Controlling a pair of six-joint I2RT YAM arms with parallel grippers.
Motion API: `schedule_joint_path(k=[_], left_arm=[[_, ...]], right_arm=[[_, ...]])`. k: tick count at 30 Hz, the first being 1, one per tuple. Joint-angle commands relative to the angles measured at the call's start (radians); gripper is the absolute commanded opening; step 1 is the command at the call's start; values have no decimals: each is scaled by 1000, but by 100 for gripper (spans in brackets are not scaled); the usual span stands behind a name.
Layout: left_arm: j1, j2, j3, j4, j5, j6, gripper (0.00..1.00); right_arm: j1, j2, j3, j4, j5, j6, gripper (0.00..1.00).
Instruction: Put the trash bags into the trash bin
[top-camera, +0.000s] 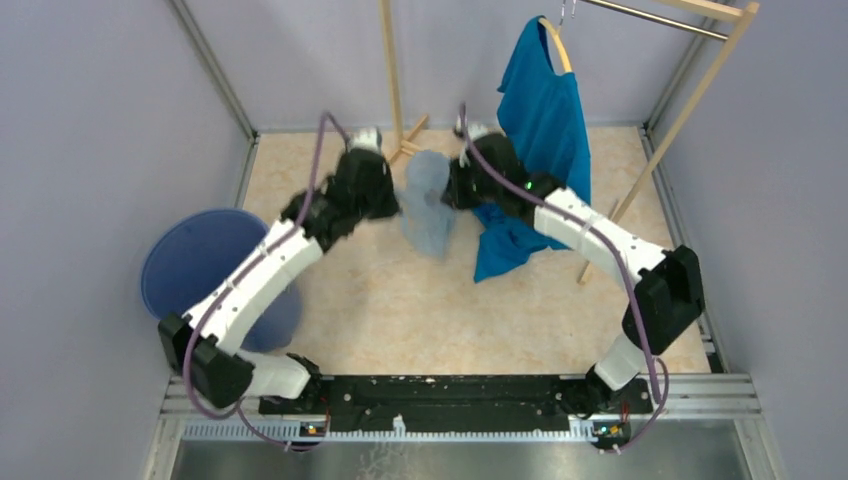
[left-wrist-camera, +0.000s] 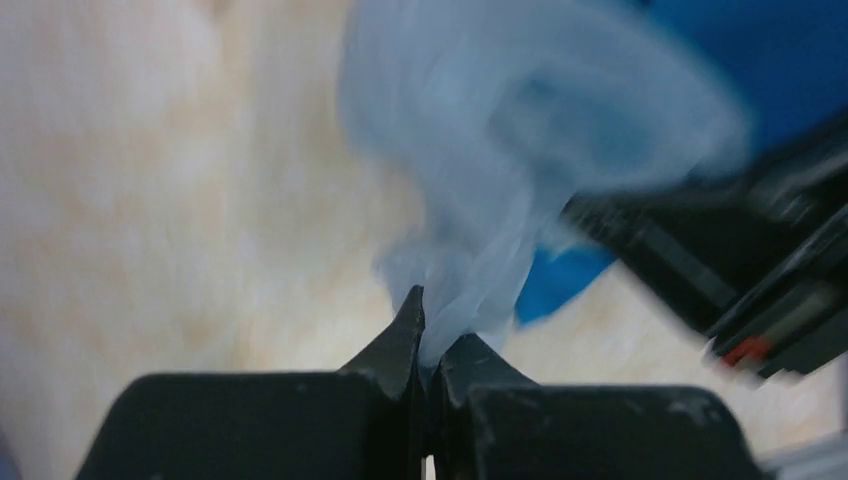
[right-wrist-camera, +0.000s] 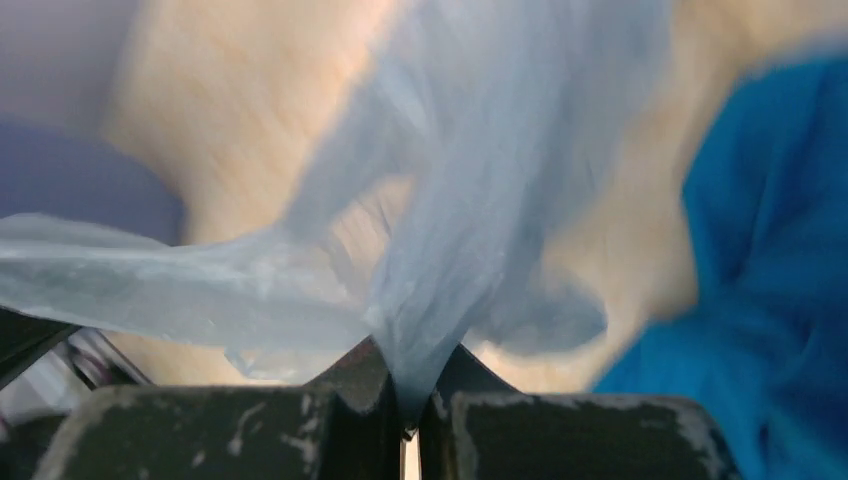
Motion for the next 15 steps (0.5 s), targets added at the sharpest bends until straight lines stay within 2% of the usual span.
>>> schedule_joint_path(k=[1, 3, 4, 5, 6, 7, 9, 10, 11, 13, 15], left_arm=[[88, 122, 675, 52, 32, 285, 0], [90, 174, 948, 61, 124, 431, 0], [89, 165, 1010, 96, 168, 482, 0], [87, 122, 995, 157, 207, 512, 0], [88, 56, 897, 240, 247, 524, 0], [88, -33, 744, 346, 256, 521, 0], [87, -205, 373, 555, 171, 477, 0], [87, -271, 214, 590, 113, 447, 0], [87, -316, 63, 581, 35, 385, 0], [88, -356, -154, 439, -98, 209, 0], [89, -350, -290, 236, -93, -18, 0]], right_arm=[[-3, 10, 609, -251, 85, -143, 0], [10, 11, 837, -269, 85, -228, 0], [27, -6, 902, -249, 65, -285, 0], [56, -37, 916, -206, 60, -341, 0], [89, -84, 873, -152, 80, -398, 0], [115, -138, 747, -75, 103, -446, 0], [126, -259, 471, 82, 128, -469, 0], [126, -312, 305, 172, 154, -473, 0], [125, -359, 136, 255, 188, -463, 0], [112, -384, -139, 347, 222, -409, 0], [111, -332, -294, 245, 212, -312, 0]])
